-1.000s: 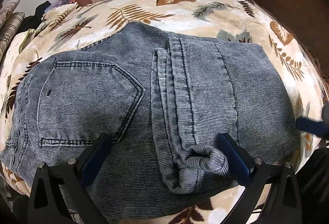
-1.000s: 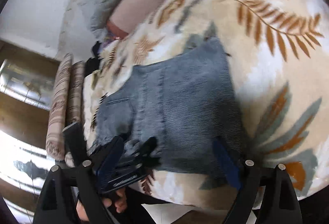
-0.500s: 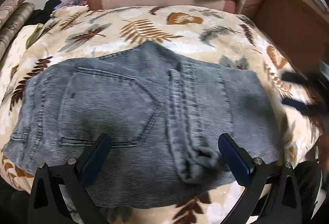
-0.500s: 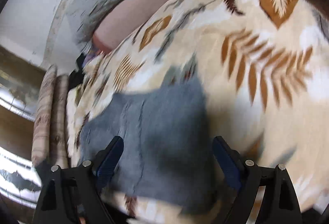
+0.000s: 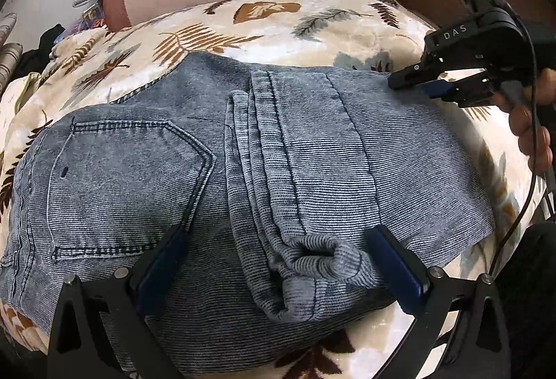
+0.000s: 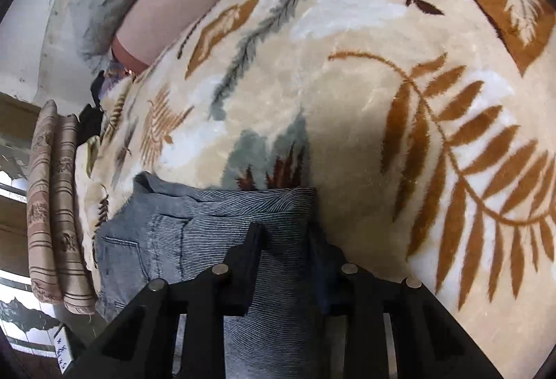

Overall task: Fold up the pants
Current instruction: 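Grasp the folded leg edge with the right gripper and press it flat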

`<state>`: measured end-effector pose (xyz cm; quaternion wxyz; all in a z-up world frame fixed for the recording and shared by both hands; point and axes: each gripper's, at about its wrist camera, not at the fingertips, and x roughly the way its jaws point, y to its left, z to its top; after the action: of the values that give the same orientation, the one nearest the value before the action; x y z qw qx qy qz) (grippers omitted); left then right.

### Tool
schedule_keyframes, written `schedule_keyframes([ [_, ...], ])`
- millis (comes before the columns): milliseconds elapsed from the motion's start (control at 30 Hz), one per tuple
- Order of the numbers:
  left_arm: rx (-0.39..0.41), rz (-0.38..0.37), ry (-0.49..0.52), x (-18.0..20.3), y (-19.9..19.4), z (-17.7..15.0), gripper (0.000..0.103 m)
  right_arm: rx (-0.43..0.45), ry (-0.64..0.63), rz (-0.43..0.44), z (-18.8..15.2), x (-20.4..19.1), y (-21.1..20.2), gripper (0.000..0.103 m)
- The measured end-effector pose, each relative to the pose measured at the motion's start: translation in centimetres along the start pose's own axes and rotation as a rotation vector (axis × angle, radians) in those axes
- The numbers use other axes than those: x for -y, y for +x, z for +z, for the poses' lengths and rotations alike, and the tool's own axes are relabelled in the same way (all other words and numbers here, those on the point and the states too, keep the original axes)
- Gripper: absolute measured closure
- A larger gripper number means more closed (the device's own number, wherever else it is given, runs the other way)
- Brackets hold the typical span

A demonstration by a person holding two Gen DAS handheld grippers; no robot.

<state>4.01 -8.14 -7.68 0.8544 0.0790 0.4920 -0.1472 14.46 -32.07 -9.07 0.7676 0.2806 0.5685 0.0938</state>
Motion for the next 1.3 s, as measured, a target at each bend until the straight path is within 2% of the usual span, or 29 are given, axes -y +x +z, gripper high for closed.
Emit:
schedule_keyframes([
  [33, 0.003, -0.002, 0.000, 0.0, 0.0, -0.1, 0.000, -0.009, 0.003, 0.015, 0.2, 0.2, 0.0, 0.071],
  [100, 0.004, -0.003, 0.002, 0.0, 0.1, 0.0, 0.000, -0.018, 0.037, 0.076, 0.5, 1.0, -0.1, 0.060],
  [167, 0.003, -0.003, 0.003, 0.0, 0.1, 0.1, 0.000, -0.020, 0.081, 0.135, 0.5, 1.9, -0.1, 0.060],
  [200, 0.001, -0.004, 0.004, -0.1, 0.1, 0.1, 0.000, -0.020, 0.063, 0.131, 0.5, 1.7, 0.0, 0.066],
  [233, -0.001, -0.006, 0.003, -0.1, 0.1, 0.2, 0.000, -0.021, 0.033, 0.112, 0.4, 1.2, 0.0, 0.071],
  [267, -0.005, -0.009, 0.002, -0.2, 0.1, 0.3, 0.000, -0.020, 0.003, 0.089, 0.3, 0.7, -0.2, 0.088],
  [300, -0.009, -0.012, 0.000, -0.2, 0.0, 0.5, 0.000, -0.011, -0.025, 0.088, 0.2, 0.1, -0.6, 0.092],
  [367, -0.002, -0.019, -0.009, -0.2, -0.4, 0.8, 0.000, 0.027, -0.085, 0.069, 0.0, -1.4, -1.8, 0.093],
  [533, 0.110, -0.069, -0.021, 0.7, -2.9, 2.6, 0.000, 0.156, -0.219, 0.034, 0.8, -5.6, -5.1, 0.093],
  [600, 0.075, -0.065, -0.004, 1.2, -1.8, 3.0, 0.000, 0.190, -0.278, -0.062, 1.2, -6.4, -4.8, 0.093],
  [633, -0.005, -0.045, 0.013, 1.5, 0.1, 2.9, 0.000, 0.172, -0.287, -0.103, 1.3, -6.0, -3.8, 0.093],
  [667, -0.105, -0.023, 0.033, 1.9, 2.5, 2.5, 0.000, 0.127, -0.274, -0.140, 1.4, -5.1, -2.3, 0.089],
  [700, -0.039, -0.018, 0.033, 1.9, 2.3, 2.3, 0.000, 0.081, -0.232, -0.159, 1.3, -3.9, -0.7, 0.087],
  [733, -0.037, -0.013, 0.042, 2.1, 2.2, 2.3, 0.000, 0.063, -0.186, -0.146, 0.9, -2.5, -0.1, 0.085],
  [800, -0.048, -0.021, 0.030, 2.0, 2.1, 2.3, 0.000, 0.104, -0.121, -0.097, 0.0, -0.9, -1.3, 0.078],
  [867, -0.047, -0.026, 0.031, 1.9, 2.3, 2.2, 0.000, 0.158, -0.093, -0.071, -1.3, -0.5, -3.5, 0.077],
  [900, -0.045, -0.023, 0.032, 1.9, 2.3, 2.2, 0.000, 0.199, -0.077, -0.028, -2.4, -0.7, -5.2, 0.074],
  [967, -0.050, -0.025, 0.024, 1.7, 2.3, 2.2, 0.000, 0.204, -0.059, 0.106, -4.5, -1.2, -7.4, 0.069],
  [1033, -0.055, -0.045, 0.002, 1.2, 1.7, 2.2, 0.000, 0.182, -0.002, 0.242, -6.6, -0.9, -8.0, 0.049],
  [1067, -0.050, -0.062, -0.021, 0.6, 1.0, 2.2, 0.000, 0.162, 0.015, 0.263, -7.4, -0.6, -7.6, 0.036],
  [1100, -0.029, -0.082, -0.053, -0.1, 0.1, 2.1, 0.000, 0.099, 0.031, 0.254, -8.7, 0.2, -6.0, 0.036],
  [1133, -0.007, -0.098, -0.078, -0.5, -0.8, 1.9, 0.000, 0.042, 0.039, 0.201, -9.6, 1.0, -4.4, 0.038],
  [1167, 0.004, -0.097, -0.095, -1.2, -1.6, 1.6, 0.000, 0.008, 0.047, 0.172, -10.1, 1.7, -3.3, 0.055],
  [1200, 0.020, -0.086, -0.111, -1.9, -2.3, 1.3, 0.000, 0.053, 0.037, 0.164, -10.8, 2.5, -3.6, 0.061],
  [1267, 0.058, -0.061, -0.160, -4.1, -3.9, 0.7, 0.000, 0.054, 0.070, 0.163, -10.6, 2.7, -4.8, 0.059],
  [1300, 0.071, -0.055, -0.193, -5.3, -4.5, 0.5, 0.000, 0.074, 0.062, 0.143, -10.6, 2.3, -5.6, 0.054],
])
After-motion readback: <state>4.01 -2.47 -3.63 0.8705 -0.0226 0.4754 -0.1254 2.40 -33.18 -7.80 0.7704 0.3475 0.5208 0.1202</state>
